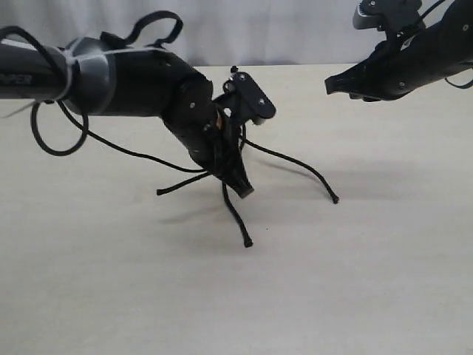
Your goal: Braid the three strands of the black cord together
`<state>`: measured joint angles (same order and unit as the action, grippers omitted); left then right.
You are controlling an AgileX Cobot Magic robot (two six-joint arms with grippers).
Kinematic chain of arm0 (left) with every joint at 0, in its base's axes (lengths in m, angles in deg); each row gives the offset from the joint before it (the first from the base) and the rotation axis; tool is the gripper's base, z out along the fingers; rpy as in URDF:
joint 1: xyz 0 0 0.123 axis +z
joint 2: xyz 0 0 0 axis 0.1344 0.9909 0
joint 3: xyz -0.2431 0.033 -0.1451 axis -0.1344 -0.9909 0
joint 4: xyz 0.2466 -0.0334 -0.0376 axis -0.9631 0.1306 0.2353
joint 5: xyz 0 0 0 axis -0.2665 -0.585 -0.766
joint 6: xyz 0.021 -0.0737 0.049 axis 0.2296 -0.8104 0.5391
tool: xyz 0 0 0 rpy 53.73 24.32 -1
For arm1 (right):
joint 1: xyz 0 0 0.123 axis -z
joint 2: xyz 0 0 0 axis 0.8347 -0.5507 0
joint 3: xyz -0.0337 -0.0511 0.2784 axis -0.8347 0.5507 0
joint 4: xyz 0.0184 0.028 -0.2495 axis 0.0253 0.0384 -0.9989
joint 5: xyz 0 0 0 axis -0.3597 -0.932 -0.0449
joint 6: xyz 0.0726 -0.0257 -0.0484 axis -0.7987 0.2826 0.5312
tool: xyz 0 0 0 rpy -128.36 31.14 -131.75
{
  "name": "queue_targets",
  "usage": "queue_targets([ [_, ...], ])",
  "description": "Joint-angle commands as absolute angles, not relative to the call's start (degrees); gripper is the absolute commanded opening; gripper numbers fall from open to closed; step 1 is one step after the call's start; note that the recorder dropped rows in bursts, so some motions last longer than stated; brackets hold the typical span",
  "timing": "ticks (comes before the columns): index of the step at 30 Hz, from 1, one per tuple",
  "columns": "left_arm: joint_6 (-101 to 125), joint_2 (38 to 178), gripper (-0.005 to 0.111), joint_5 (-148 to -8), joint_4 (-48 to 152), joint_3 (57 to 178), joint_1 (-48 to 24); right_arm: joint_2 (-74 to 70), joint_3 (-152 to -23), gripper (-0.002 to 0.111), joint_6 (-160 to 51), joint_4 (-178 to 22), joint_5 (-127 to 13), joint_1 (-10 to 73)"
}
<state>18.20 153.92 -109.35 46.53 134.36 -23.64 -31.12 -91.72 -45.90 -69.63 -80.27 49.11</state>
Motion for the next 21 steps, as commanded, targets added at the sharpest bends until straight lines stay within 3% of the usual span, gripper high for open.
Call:
queue_targets([
  [1, 14.2, 154.4, 0.000, -109.9, 47.1, 134.3, -18.1, -31.1, -91.5, 0.005, -45.6, -69.5, -79.8, 49.1],
  [13, 12.3, 160.5, 0.000, -109.3, 47.1, 134.3, -13.7, -31.1, -91.5, 0.005, -45.6, -69.4, -80.1, 49.1],
  [21, 10.7, 160.8, 0.033, -110.4, 48.2, 134.4, -13.7, -31.1, -91.5, 0.005, -45.6, -67.8, -80.1, 49.1],
])
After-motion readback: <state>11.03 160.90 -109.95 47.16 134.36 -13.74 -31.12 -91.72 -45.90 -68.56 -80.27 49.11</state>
